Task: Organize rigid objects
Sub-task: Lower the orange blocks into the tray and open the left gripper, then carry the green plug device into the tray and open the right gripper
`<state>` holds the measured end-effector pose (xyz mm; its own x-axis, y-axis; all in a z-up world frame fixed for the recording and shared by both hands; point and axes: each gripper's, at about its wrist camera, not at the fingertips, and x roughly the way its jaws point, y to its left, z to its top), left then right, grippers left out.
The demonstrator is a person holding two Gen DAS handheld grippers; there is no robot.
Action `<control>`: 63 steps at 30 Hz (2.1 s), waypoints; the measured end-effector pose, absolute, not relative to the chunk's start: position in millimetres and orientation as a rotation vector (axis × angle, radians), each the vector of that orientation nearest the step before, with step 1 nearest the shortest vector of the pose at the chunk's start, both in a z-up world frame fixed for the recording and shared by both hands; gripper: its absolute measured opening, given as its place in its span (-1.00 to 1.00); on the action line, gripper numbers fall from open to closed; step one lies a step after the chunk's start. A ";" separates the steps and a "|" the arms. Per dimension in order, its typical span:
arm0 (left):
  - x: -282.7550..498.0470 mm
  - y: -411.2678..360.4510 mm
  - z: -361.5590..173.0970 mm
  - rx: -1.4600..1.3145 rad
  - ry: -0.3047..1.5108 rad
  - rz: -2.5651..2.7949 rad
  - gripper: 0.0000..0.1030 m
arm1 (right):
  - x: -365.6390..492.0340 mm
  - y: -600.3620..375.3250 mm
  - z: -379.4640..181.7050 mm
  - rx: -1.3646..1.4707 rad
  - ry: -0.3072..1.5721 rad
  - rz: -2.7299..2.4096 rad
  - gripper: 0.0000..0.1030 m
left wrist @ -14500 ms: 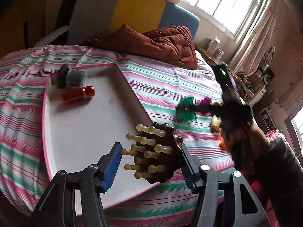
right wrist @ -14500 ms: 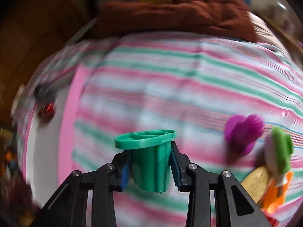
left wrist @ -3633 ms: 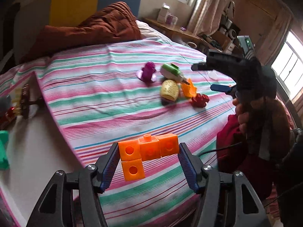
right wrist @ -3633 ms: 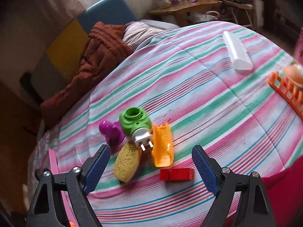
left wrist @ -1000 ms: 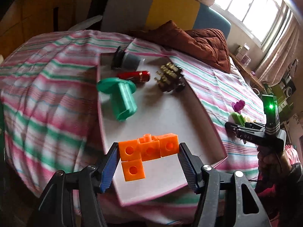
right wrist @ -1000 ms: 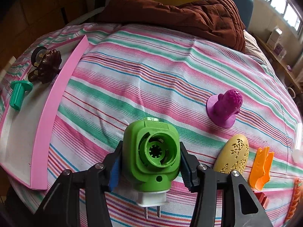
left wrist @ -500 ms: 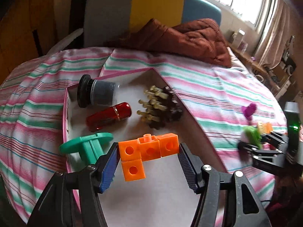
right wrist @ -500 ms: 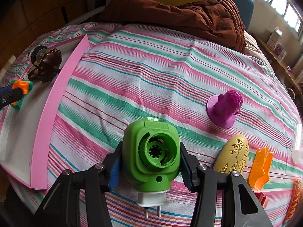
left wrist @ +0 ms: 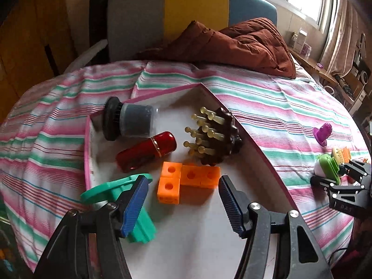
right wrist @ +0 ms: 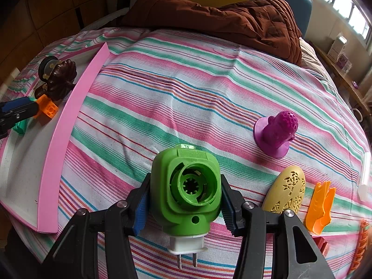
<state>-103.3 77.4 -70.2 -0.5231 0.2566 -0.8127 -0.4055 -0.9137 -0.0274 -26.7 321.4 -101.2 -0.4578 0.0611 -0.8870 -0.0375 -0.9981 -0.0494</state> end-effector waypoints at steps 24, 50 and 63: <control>-27.2 39.7 -37.1 -1.239 0.054 2.525 0.25 | -25.1 317.3 -101.6 -1.582 -0.095 2.640 0.03; -13.3 25.9 -49.3 -1.307 0.020 2.535 0.25 | -20.6 315.1 -101.9 -1.558 -0.099 2.639 0.03; -12.0 12.1 -49.8 -1.301 -0.025 2.538 0.25 | -5.7 309.2 -96.3 -1.573 0.041 2.611 0.02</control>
<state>-12.0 12.1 -49.8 -0.5509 0.2620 -0.7924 -0.2462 -0.9582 -0.1456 -5.7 309.2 -96.3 -0.4644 0.0656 -0.8832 -0.0929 -0.9954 -0.0250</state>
